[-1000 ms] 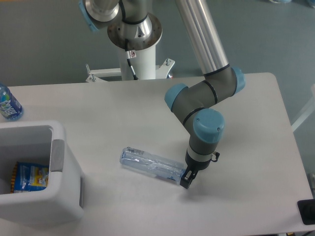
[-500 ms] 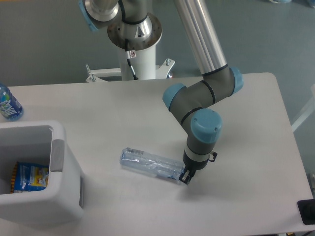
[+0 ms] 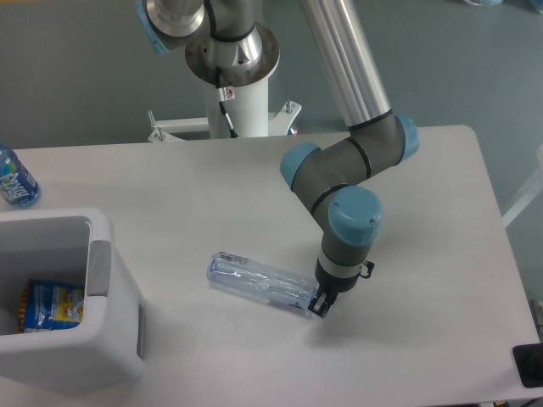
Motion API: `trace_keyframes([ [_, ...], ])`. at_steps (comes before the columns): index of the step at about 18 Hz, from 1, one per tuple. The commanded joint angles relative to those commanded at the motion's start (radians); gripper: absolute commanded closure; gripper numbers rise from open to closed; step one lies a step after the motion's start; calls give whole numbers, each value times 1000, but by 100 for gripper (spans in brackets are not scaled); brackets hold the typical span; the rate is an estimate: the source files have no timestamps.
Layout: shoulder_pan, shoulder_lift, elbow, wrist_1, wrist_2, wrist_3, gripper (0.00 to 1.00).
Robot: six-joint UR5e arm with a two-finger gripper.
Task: Place the trash in the trash can
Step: 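Lift the water bottle up off the table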
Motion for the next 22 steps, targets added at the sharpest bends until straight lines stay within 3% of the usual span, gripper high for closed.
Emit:
trace_keyframes([
  [7, 3, 71, 11, 0, 5, 3, 83],
  [13, 5, 225, 51, 11, 18, 17, 83],
  [16, 6, 282, 118, 18, 17, 57, 83],
  [20, -3, 302, 259, 64, 12, 87, 83],
  [22, -12, 316, 301, 83, 14, 104, 83],
])
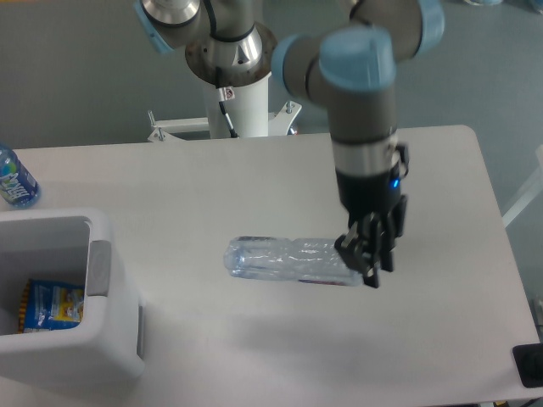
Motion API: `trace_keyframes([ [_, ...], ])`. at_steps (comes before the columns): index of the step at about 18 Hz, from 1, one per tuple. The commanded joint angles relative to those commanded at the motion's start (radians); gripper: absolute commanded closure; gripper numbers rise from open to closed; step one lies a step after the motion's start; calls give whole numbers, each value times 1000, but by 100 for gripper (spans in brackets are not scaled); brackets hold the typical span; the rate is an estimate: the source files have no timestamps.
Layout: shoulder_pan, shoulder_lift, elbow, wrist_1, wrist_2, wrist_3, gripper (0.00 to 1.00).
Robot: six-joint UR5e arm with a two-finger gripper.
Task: Place the trash in the trash can
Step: 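Lift the water bottle up off the table, then carry the water bottle over the trash bin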
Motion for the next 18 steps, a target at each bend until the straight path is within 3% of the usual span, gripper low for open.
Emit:
trace_keyframes([
  [3, -52, 29, 22, 63, 2, 37, 83],
  [6, -86, 55, 22, 74, -3, 112, 83],
  [8, -153, 52, 34, 80, -2, 175, 83],
  [18, -322, 54, 60, 97, -2, 186, 83],
])
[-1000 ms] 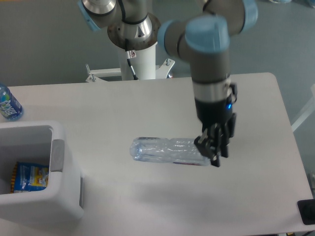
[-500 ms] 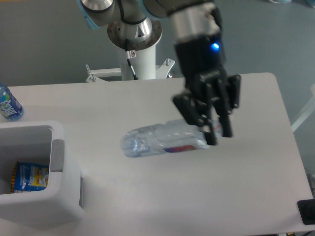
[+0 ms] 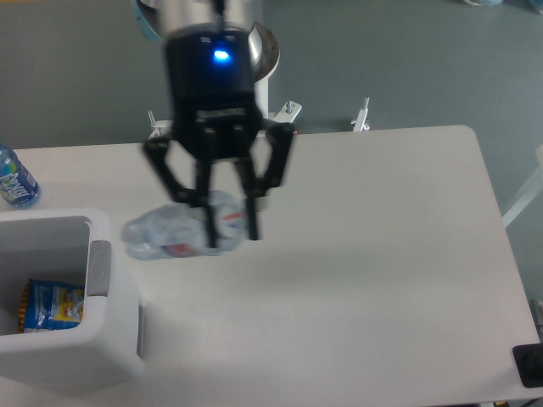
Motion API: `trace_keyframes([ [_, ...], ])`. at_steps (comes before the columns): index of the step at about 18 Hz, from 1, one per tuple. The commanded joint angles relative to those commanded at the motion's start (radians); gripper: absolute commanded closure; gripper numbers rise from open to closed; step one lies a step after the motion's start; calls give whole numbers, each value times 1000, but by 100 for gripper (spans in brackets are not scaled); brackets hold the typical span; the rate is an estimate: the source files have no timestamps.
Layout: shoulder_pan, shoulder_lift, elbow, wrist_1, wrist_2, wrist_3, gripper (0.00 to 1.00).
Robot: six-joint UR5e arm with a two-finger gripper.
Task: Place the trash in the trash can
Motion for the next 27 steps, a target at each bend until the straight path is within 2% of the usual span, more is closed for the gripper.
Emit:
trace_keyframes([
  [11, -150, -86, 18, 0, 0, 0, 83],
  [17, -172, -123, 15, 0, 0, 0, 81],
  [19, -174, -127, 15, 0, 0, 0, 77],
  [20, -174, -127, 14, 0, 0, 0, 72],
  [23, -174, -124, -6, 0, 2, 35, 13],
  [24, -174, -120, -17, 0, 2, 69, 0],
  [27, -174, -112, -21, -2, 0, 92, 0],
])
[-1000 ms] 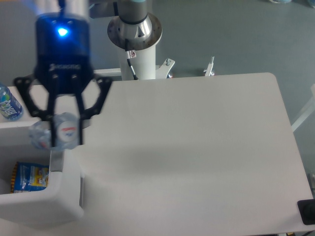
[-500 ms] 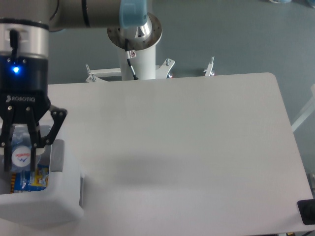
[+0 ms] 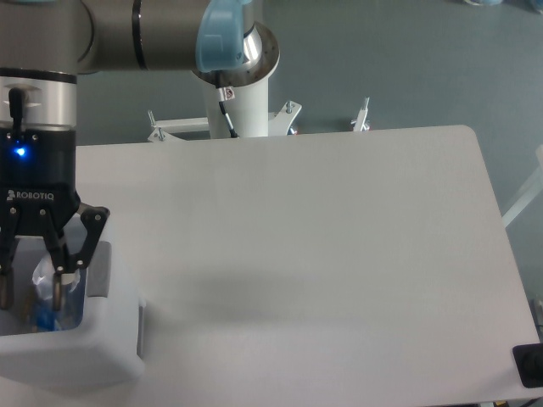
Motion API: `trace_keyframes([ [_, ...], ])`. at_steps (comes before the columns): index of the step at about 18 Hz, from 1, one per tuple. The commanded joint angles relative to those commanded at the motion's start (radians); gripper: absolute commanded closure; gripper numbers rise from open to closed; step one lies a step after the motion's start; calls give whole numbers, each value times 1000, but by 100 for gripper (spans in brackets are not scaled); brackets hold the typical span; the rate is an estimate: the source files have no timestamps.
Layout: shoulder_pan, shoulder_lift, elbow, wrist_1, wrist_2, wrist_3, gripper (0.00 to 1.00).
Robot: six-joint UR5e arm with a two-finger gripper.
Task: Place the trash in the trash can
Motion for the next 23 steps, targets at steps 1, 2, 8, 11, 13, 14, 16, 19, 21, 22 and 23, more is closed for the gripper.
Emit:
trace_keyframes([
  [1, 0, 6, -3, 2, 3, -3, 0],
  [2, 0, 11, -3, 0, 6, -5, 0],
  [8, 113, 34, -34, -11, 71, 76, 0],
  [11, 175, 75, -61, -20, 98, 196, 0],
  [13, 230, 107, -113, -54, 107, 285, 0],
  [14, 254, 129, -130, -81, 106, 367, 0],
  [16, 308, 156, -140, -159, 110, 580, 0],
  [19, 362, 193, -127, -354, 112, 799, 0],
  [21, 391, 215, -129, -417, 112, 882, 0],
  [22, 405, 225, -132, -445, 112, 923, 0],
  [23, 416, 235, -132, -474, 112, 960, 0],
])
